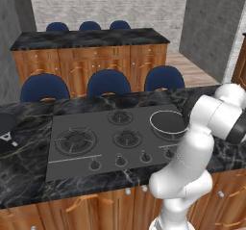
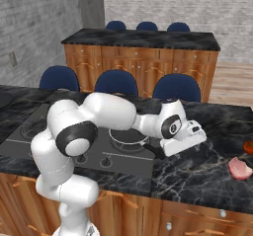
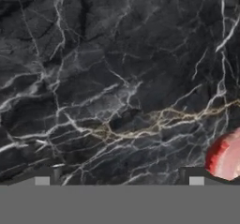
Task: Place both pans onto different burners. Then place the tomato and the steak on different pans.
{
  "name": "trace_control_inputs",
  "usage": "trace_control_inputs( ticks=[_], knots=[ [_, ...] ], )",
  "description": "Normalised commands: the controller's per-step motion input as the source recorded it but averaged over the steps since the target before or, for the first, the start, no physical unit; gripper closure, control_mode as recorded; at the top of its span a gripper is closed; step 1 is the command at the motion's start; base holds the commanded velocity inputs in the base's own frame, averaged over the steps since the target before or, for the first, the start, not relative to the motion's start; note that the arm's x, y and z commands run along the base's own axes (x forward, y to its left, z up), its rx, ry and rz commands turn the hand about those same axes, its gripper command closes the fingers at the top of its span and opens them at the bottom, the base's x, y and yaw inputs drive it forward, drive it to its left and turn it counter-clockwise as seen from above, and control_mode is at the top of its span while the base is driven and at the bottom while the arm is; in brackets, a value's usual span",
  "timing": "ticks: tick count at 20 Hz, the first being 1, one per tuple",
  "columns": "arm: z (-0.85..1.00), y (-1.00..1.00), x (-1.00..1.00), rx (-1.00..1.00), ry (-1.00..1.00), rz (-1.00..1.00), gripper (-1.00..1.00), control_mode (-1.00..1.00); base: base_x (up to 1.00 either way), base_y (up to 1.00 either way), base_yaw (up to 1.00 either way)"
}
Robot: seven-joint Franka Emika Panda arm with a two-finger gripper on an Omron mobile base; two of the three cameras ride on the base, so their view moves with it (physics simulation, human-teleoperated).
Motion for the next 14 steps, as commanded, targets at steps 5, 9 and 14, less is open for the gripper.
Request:
trace_control_inputs(
  ticks=[5,9,14],
  knots=[
    [0.0,-0.61,0.0,0.04,-0.16,-0.21,-1.0,-1.0,0.0,0.0,0.0],
    [0.0,-0.5,0.02,0.06,-0.2,-0.22,-1.0,-1.0,0.0,0.0,0.0],
    [0.0,-0.42,0.21,0.05,-0.15,-0.16,-1.0,-1.0,0.0,0.0,0.0]
  ],
)
